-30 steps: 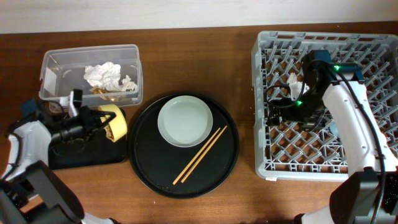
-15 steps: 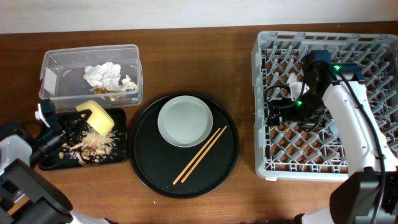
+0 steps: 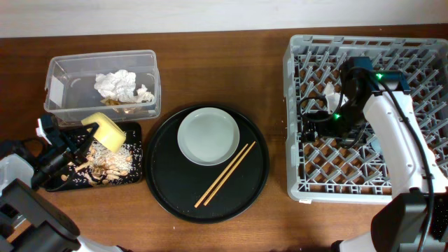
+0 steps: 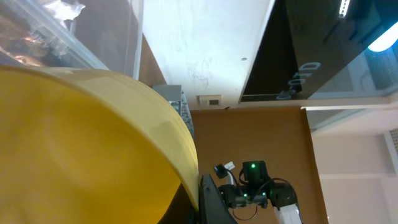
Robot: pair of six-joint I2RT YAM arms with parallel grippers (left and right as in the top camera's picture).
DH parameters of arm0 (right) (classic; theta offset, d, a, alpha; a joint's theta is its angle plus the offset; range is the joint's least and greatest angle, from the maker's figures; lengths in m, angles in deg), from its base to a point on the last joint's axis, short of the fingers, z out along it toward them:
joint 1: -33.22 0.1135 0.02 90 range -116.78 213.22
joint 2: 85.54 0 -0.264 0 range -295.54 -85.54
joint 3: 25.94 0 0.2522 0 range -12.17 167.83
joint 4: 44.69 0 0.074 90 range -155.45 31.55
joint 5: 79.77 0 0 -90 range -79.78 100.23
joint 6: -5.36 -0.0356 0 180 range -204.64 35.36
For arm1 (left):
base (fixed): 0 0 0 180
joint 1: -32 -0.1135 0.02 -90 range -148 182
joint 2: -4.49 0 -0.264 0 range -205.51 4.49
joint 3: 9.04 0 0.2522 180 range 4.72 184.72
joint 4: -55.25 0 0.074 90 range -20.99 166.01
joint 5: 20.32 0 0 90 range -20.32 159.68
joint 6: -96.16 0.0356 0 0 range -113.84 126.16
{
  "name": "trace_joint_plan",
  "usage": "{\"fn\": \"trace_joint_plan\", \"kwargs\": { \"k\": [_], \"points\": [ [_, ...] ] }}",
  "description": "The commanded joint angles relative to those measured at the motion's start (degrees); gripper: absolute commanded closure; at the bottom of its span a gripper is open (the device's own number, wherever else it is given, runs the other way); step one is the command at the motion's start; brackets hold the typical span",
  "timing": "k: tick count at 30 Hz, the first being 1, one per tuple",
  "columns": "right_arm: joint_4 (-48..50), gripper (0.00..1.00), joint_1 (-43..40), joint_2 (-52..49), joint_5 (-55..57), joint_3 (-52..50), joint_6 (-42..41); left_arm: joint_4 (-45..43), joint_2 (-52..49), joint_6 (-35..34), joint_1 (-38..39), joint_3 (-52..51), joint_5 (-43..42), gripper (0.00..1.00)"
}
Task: Sort waste into correct bins and load items into the dishwasher rack
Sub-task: 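Tip the yellow bowl over the black tray to empty the rice, then set the empty yellow bowl onto the white plate with left gripper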
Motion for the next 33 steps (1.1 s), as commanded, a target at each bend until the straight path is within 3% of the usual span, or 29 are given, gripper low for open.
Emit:
{"fn": "trace_joint_plan", "kwargs": {
  "k": [1, 3, 6, 13, 18, 23, 28, 33],
  "points": [
    [-0.2, 0.02, 0.3, -0.3, 0.5, 0.8, 0.6, 0.5, -0.5, 0.4, -0.5, -0.1, 2.1, 1.00],
    [-0.2, 0.02, 0.3, -0.3, 0.5, 0.8, 0.6, 4.2, -0.4, 1.8, 0.1, -0.1, 2.4, 1.00],
    [-0.2, 0.02, 0.3, -0.3, 0.5, 0.8, 0.6, 11.8, 2.1, 9.3, 2.9, -0.1, 5.2, 1.00],
    [-0.1, 0.02, 0.3, -0.3, 0.5, 0.8, 0.6, 13.2, 11.1, 9.5, 16.9, -0.1, 17.5, 1.00],
    [-0.2, 0.02, 0.3, -0.3, 0.5, 0.8, 0.6, 5.4, 12.4, -0.2, 32.0, -0.1, 29.6, 1.00],
    [-0.1, 0.02, 0.3, -0.3, 0.5, 0.8, 0.6, -5.6, 12.4, -9.7, 47.5, -0.1, 47.5, 1.00],
    [0.1, 0.02, 0.3, -0.3, 0.5, 0.8, 0.6, -13.8, 12.4, -10.2, 60.8, -0.1, 63.8, 1.00],
    [0.1, 0.02, 0.3, -0.3, 0.5, 0.8, 0.6, -18.9, 12.4, -10.2, 70.4, -0.1, 74.1, 0.98]
  ]
}}
